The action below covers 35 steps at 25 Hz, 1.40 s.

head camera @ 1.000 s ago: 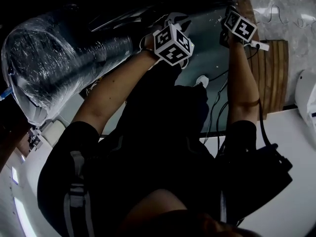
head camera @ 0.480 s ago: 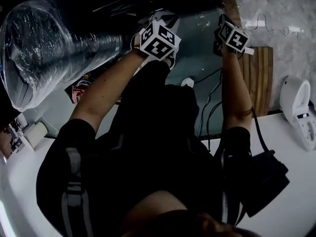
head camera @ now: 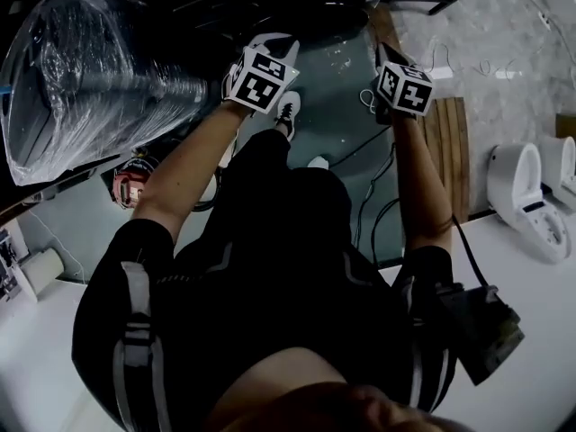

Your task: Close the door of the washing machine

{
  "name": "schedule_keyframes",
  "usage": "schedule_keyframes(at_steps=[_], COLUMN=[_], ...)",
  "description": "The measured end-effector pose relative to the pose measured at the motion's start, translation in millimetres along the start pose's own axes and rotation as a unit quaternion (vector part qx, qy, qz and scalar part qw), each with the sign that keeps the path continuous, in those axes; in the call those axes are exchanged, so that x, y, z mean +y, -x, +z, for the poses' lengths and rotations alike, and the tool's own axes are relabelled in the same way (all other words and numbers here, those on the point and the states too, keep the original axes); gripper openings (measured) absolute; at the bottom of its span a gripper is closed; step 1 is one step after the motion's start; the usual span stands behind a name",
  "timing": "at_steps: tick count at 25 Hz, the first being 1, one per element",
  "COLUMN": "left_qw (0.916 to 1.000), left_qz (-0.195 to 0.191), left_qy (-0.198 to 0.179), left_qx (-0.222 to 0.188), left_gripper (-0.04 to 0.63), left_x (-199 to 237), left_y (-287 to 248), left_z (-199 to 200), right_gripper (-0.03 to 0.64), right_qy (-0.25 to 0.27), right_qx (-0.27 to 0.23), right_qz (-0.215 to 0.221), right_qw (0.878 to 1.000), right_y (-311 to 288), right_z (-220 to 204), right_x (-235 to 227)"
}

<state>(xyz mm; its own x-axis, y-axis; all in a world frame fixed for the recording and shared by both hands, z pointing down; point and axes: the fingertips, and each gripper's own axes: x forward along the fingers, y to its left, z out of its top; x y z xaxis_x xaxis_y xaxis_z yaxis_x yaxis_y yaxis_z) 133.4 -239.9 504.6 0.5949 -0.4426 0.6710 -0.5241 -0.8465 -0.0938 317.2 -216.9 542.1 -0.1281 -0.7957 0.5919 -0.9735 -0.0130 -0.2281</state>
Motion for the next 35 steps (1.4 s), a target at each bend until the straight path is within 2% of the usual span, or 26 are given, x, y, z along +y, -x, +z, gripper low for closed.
schedule_keyframes(at_steps=[4,9,15,19,25,30,35], left_qw=[0.9995,0.9966,0.9914,0.9835,0.9683,0.9610,0.9469], left_qz=[0.014,0.029,0.048,0.064,0.101,0.115,0.138], left_qy=[0.007,0.031,0.067,0.097,0.112,0.090,0.101], left_qx=[-0.029,-0.070,-0.102,-0.139,-0.199,-0.235,-0.272], left_gripper=[0.006,0.005,0.005,0.004,0.005,0.004,0.004], left_x=[-25.2,-41.9,-41.9,-32.2,1.4,24.8,60.9], left_y=[43.7,94.2,159.8,209.3,271.9,317.5,362.8], left_z=[14.9,30.0,40.4,47.5,60.6,66.2,70.3], right_gripper=[0.005,0.005,0.005,0.005,0.005,0.005,0.005], right_qy=[0.036,0.055,0.076,0.079,0.089,0.104,0.117], right_qx=[-0.028,-0.066,-0.114,-0.151,-0.201,-0.226,-0.247], right_qz=[0.014,0.056,0.079,0.078,0.077,0.059,0.039], right_qw=[0.999,0.995,0.987,0.982,0.972,0.967,0.961], right_y=[56.8,120.7,188.8,229.2,272.7,286.0,295.8], right_z=[13.8,40.0,74.8,100.3,136.0,151.7,165.8], right_x=[15.7,43.3,73.9,88.5,117.8,148.6,182.9])
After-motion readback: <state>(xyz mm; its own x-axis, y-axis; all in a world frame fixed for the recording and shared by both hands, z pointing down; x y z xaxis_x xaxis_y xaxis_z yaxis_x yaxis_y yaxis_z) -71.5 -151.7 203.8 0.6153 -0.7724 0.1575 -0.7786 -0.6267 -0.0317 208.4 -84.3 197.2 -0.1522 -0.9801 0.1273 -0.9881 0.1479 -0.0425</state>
